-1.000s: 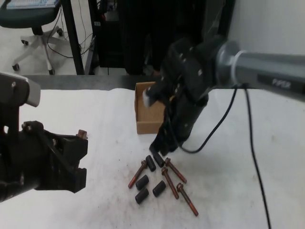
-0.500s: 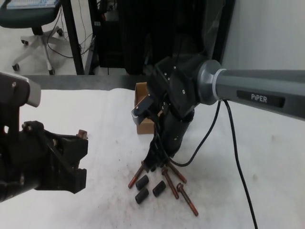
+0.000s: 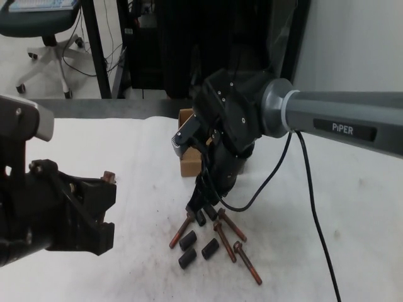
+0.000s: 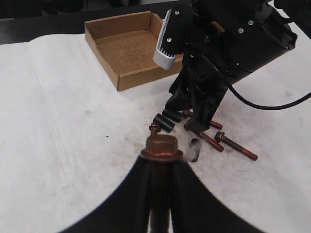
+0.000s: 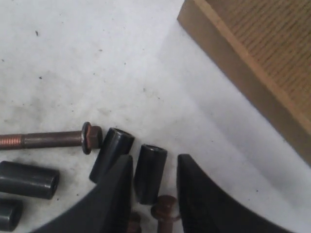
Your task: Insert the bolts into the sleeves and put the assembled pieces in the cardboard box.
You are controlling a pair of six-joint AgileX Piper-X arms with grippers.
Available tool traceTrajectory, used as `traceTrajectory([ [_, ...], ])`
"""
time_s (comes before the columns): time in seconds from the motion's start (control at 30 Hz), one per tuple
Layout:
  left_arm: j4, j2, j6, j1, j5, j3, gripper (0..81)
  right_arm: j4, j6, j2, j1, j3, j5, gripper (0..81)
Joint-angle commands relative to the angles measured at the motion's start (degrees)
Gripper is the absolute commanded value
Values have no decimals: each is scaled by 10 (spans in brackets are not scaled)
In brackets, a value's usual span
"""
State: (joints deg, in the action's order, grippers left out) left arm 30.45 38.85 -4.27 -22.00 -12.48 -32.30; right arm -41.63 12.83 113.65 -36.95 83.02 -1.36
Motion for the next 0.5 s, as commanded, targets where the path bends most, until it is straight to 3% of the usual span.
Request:
traceTrajectory([
  [0.0,-7,-6,2,2,-1,-2,0,3,4,-1,3,6,1,300],
  [0.47,-7,-6,2,2,-1,-2,0,-19,0,22,3,5,-1,300],
])
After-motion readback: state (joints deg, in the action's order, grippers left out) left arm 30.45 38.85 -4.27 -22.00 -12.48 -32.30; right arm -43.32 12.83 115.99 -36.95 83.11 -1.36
